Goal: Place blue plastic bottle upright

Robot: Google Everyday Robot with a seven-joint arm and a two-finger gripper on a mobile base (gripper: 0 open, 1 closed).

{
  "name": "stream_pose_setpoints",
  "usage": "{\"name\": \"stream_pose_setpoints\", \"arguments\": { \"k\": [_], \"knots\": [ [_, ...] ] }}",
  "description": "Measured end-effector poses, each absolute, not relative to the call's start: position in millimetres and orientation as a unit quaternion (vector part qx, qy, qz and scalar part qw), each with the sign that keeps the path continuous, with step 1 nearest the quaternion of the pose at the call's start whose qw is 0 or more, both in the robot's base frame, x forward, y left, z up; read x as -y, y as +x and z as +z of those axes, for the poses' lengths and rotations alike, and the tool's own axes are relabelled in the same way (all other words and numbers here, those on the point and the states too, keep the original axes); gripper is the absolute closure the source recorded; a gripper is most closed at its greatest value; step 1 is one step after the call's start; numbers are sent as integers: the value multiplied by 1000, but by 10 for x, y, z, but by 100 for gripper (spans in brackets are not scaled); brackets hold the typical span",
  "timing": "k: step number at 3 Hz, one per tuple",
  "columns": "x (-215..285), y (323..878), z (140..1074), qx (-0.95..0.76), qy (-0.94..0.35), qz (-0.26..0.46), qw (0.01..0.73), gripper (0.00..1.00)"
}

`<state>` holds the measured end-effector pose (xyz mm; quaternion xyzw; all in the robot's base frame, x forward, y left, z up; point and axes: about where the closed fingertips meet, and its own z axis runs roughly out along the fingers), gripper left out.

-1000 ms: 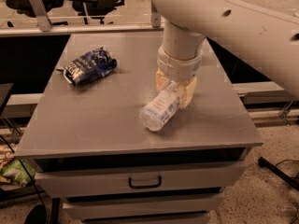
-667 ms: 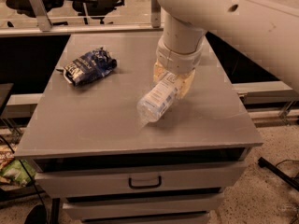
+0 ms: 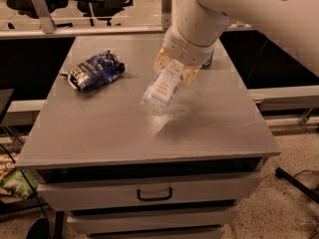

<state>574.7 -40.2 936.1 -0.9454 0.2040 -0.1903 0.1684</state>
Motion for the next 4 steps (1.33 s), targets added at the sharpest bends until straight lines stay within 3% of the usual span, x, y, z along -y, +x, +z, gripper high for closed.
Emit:
{"name": "stream_pose_setpoints", "arguments": {
  "k": [2, 4],
  "knots": [
    [412, 5767, 9379, -187, -948, -200, 161, 100],
    [611, 6004, 9460, -156, -947, -264, 94, 100]
  ]
}}
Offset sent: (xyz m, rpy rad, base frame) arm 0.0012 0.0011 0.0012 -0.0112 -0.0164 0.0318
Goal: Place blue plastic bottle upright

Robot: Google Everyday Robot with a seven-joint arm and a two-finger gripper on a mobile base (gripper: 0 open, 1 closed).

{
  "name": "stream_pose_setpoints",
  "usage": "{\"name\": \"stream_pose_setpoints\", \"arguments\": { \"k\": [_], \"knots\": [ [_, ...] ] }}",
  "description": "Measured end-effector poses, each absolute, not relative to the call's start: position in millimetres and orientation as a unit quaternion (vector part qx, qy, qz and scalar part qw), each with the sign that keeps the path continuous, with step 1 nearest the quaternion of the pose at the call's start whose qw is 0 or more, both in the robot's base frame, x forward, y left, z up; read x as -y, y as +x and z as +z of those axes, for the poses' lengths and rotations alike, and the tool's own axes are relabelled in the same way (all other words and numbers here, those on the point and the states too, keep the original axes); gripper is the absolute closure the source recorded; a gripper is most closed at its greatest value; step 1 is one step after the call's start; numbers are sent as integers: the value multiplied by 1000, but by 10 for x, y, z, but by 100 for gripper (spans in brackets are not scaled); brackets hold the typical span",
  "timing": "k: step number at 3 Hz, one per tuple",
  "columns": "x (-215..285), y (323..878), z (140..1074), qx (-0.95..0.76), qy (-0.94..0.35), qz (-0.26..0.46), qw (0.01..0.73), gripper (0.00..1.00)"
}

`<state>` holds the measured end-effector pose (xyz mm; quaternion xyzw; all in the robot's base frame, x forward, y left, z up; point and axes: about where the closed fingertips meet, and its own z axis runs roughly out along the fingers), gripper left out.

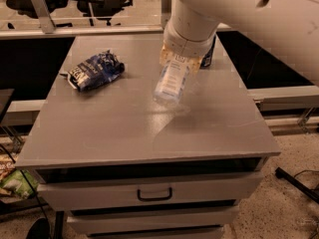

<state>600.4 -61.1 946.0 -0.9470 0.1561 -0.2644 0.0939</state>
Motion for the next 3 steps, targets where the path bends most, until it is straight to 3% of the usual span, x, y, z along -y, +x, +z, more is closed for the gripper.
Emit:
{"name": "stream_pose_setpoints", "arguments": {
  "k": [1, 3],
  "knots": [
    [623, 6213, 9519, -95, -941, -315, 83, 100],
    [333, 6432, 9628, 41, -913, -377, 150, 100]
  ]
}}
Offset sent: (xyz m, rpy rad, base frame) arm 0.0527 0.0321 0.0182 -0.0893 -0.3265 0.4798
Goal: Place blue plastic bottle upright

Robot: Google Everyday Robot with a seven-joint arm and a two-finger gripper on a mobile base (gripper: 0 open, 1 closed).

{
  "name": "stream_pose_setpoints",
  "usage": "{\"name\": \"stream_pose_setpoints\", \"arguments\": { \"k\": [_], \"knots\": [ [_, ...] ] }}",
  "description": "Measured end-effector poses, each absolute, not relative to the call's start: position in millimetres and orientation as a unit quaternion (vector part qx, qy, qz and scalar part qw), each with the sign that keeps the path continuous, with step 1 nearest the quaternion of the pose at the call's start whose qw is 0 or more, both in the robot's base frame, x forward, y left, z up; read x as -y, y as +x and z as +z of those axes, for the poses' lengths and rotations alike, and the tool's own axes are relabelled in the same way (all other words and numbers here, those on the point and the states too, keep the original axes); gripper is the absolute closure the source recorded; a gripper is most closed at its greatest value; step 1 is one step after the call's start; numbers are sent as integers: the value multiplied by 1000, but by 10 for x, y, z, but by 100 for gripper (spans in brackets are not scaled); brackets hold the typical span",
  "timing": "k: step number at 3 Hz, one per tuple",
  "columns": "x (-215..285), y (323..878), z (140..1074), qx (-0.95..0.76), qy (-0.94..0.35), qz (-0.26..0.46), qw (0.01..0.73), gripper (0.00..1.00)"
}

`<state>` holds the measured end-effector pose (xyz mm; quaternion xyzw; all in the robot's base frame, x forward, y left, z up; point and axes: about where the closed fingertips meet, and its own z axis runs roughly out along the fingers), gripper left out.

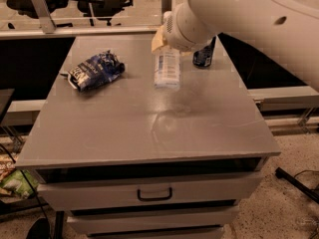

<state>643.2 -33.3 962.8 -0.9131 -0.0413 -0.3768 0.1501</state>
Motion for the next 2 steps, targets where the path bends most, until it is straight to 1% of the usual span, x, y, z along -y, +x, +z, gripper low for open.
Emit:
{"name": "stream_pose_setpoints", "arguments": {
  "k": [1, 2],
  "knots": [
    [151, 6419, 9692, 99, -889, -403, 193, 100],
    [-1, 6364, 9746, 165, -860, -439, 202, 100]
  ]
}}
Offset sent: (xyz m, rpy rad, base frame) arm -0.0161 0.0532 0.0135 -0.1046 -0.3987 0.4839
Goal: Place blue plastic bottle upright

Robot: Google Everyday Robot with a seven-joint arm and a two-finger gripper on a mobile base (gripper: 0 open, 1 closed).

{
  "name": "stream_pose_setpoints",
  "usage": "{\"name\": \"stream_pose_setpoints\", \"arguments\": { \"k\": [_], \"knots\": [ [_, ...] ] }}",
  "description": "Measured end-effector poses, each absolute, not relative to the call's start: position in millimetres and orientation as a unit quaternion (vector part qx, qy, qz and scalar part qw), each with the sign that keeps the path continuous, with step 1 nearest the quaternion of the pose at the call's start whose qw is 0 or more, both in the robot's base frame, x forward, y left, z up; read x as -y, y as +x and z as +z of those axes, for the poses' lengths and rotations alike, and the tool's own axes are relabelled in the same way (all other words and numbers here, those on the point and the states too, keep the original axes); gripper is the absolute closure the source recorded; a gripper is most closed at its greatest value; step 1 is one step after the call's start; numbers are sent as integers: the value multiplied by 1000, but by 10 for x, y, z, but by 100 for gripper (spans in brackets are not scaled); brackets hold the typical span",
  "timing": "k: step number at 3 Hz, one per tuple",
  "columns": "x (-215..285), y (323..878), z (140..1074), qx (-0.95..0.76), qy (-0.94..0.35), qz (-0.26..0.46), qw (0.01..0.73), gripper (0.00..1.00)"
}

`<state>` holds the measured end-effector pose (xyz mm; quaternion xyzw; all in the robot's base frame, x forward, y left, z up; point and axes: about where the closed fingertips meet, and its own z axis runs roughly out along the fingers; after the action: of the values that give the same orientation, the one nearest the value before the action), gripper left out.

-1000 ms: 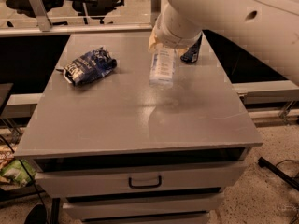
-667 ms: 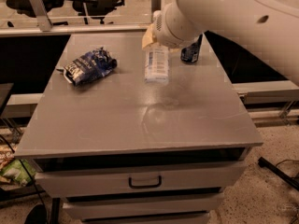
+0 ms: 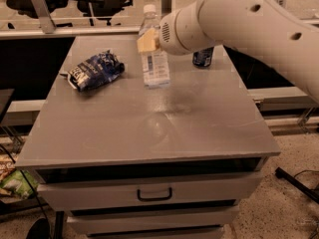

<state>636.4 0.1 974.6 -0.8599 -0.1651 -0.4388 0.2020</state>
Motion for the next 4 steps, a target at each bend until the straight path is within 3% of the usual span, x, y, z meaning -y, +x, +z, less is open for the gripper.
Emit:
{"name": "stream_pose_setpoints", "arguments": {
  "k": [2, 4],
  "knots": [
    [-211, 6230, 9721, 274, -799, -510, 164, 100],
    [-238, 6218, 9722, 281, -788, -524, 160, 100]
  ]
}}
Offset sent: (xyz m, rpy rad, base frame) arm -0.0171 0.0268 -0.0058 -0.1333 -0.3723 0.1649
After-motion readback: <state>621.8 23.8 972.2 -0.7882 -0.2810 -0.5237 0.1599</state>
